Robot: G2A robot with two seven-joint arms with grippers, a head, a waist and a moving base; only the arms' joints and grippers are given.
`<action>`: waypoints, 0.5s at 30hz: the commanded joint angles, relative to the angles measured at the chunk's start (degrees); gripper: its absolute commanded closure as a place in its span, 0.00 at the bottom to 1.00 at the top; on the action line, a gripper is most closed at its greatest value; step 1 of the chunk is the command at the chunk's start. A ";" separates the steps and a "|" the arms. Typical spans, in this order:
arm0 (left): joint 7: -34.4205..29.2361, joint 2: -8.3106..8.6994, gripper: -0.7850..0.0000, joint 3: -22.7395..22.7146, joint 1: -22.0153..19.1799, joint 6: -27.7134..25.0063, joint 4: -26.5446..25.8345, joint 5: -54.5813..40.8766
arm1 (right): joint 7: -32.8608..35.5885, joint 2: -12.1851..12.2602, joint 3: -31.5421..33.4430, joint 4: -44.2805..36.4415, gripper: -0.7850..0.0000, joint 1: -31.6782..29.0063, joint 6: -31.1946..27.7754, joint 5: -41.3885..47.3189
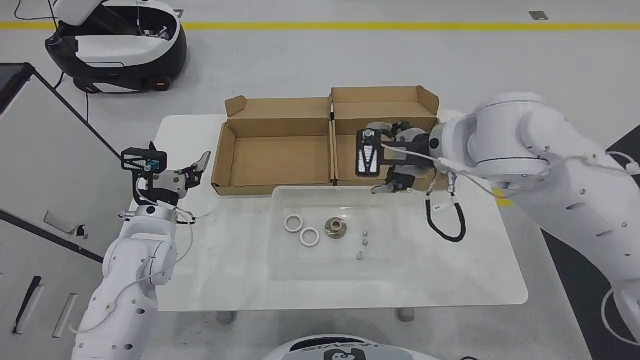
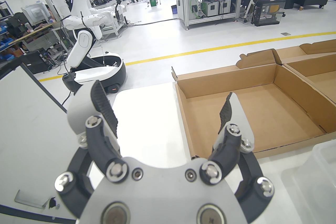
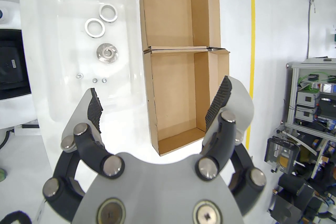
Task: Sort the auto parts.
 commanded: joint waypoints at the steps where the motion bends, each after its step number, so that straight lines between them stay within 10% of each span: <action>1: 0.00 0.00 0.00 0.00 0.00 0.00 0.00 0.00 | 0.78 0.30 -2.78 0.09 0.00 2.04 0.78 1.75; 15: 0.00 0.00 0.00 0.00 0.00 0.00 0.00 0.00 | 2.70 1.16 -19.74 2.45 0.00 12.70 2.70 9.13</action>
